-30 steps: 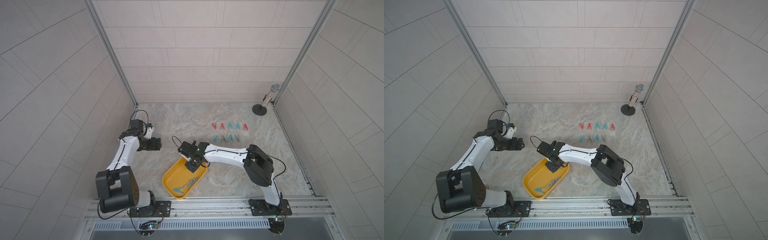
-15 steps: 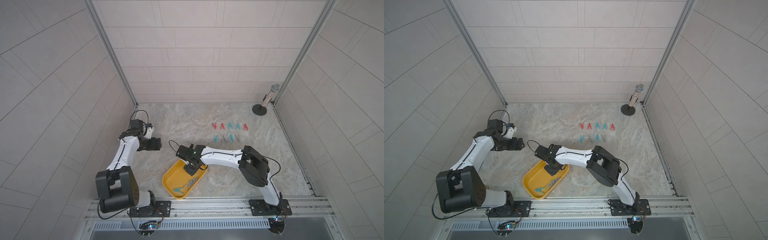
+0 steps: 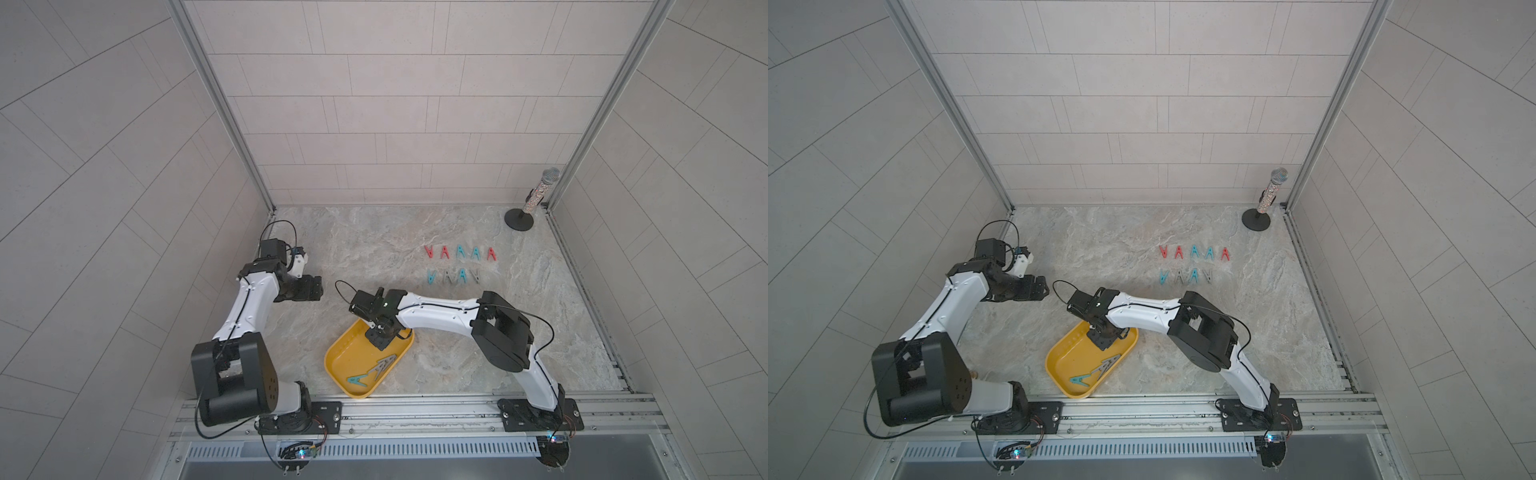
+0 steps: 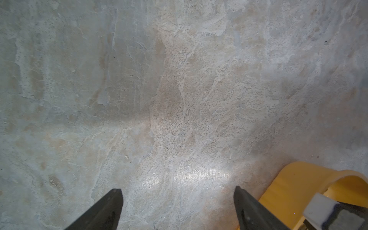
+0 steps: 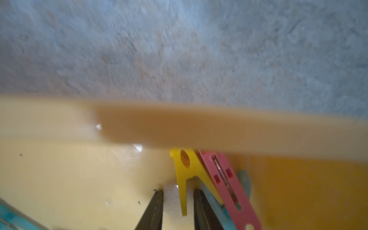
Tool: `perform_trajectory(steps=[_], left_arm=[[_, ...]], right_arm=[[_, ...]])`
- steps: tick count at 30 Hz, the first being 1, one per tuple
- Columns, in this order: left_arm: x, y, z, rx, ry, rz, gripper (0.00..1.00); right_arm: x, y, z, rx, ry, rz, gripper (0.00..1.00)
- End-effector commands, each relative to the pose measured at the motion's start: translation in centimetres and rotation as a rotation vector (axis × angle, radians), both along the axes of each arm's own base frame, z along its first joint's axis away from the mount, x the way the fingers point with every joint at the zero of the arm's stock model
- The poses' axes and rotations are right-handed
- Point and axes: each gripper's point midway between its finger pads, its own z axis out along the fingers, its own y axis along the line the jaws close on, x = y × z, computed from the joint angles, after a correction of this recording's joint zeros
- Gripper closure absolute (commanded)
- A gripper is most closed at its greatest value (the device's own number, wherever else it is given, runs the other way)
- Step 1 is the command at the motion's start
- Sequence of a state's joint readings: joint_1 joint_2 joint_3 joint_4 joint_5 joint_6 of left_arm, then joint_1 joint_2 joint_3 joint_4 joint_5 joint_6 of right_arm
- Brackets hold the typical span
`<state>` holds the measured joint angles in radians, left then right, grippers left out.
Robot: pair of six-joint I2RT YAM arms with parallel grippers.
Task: Take the clothespins out of the storage box
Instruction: Pick up the clothespin from the storage box.
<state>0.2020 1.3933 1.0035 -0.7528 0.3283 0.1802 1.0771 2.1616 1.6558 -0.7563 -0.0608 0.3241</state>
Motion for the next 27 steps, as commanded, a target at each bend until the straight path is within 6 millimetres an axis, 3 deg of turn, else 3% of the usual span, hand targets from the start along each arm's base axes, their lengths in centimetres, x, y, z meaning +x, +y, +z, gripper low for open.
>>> perform_trajectory(steps=[1, 7, 15, 21, 27], left_arm=[[-0.1, -0.1, 0.4, 0.001, -0.011, -0.002, 0.05], [-0.1, -0.1, 0.5, 0.002, -0.014, -0.002, 0.05], [-0.1, -0.1, 0.3, -0.001, -0.009, -0.003, 0.05], [-0.1, -0.2, 0.4, -0.001, -0.012, -0.005, 0.05], [-0.1, -0.2, 0.3, -0.001, -0.009, -0.006, 0.05]], right_arm=[[-0.2, -0.6, -1.2, -0.043, 0.024, -0.009, 0.76], [-1.0, 0.0, 0.0, 0.002, 0.050, 0.013, 0.89], [-3.3, 2.0, 4.3, 0.163, 0.111, 0.100, 0.99], [-4.4, 3.0, 7.4, 0.289, 0.135, 0.143, 1.00], [-3.8, 2.6, 10.2, 0.401, 0.098, 0.114, 1.00]])
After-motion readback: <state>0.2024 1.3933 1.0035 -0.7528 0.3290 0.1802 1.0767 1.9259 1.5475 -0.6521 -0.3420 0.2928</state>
